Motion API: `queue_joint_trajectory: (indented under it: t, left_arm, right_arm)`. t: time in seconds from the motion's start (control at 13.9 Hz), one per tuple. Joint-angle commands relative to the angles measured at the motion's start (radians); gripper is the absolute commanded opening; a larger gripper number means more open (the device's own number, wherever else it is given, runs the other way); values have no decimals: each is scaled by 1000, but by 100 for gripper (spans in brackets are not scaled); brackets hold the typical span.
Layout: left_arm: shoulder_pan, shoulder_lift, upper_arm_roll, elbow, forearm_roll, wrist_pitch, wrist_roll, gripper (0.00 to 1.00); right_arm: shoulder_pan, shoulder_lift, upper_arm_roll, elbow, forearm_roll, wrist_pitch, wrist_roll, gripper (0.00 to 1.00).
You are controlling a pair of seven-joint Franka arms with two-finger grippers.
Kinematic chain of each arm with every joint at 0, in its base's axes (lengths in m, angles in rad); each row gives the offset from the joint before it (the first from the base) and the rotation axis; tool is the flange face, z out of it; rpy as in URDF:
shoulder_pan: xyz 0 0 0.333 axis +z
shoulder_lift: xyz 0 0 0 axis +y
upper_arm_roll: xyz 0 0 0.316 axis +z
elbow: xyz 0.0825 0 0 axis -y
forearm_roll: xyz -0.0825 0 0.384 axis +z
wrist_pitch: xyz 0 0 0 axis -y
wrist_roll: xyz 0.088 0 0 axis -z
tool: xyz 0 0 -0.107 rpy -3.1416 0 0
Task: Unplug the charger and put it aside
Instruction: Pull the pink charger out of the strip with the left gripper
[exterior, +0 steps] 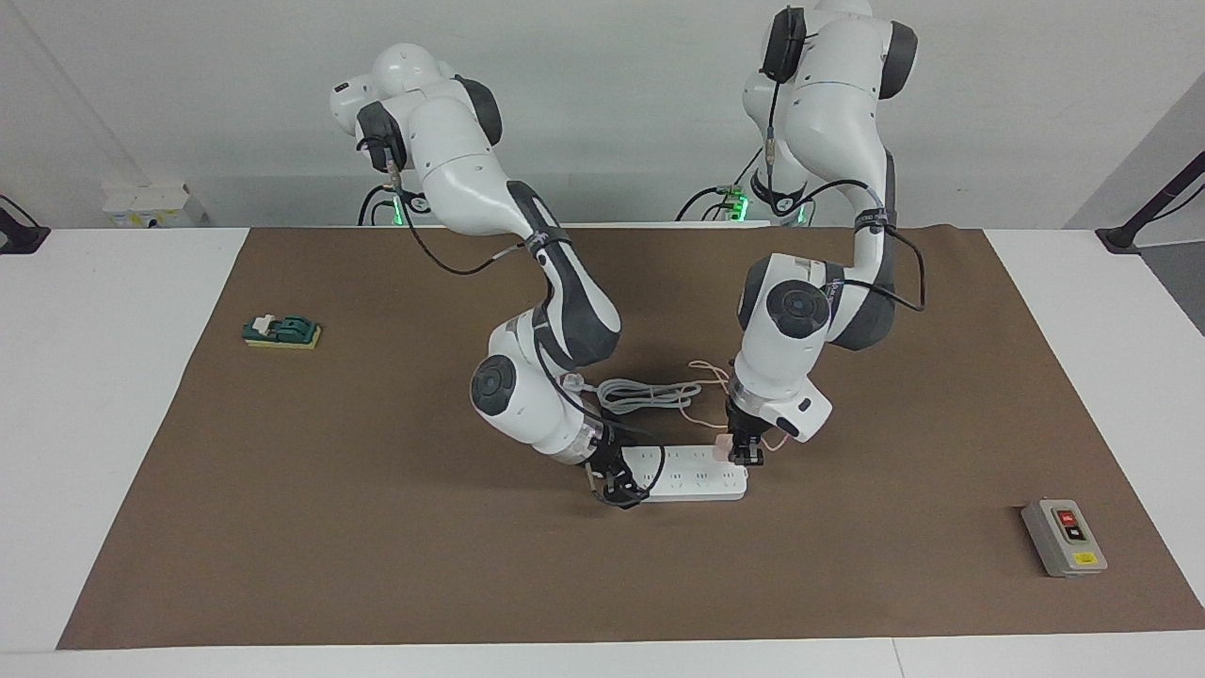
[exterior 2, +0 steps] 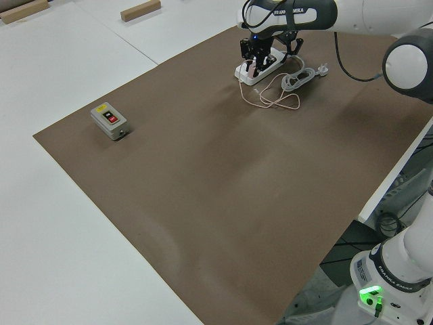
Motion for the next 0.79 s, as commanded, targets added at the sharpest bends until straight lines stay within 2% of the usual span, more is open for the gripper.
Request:
queue_joint_trajectory:
  t: [0.0, 0.29, 0.5, 0.58, 0.65, 0.72]
  left_arm:
    - [15, -71, 21, 9, 28, -107, 66, 0]
    - [118, -168, 13, 26, 2, -216, 185, 0]
    - [218, -260, 18, 25, -33, -352, 397, 0]
    - [259, -283, 19, 25, -33, -403, 478, 0]
    - [308, -307, 19, 20, -35, -444, 568, 0]
    - [365, -329, 19, 15, -35, -478, 670, 0]
  right_arm:
    - [-1, 42, 5, 3, -20, 67, -22, 45]
    - [-1, 42, 5, 3, -22, 67, -22, 45]
    - [-1, 40, 5, 3, -23, 67, -22, 46]
    - [-1, 40, 5, 3, -25, 67, -20, 49]
    - [2, 40, 5, 4, -26, 66, -19, 56]
    - [2, 39, 5, 4, -26, 61, -16, 76]
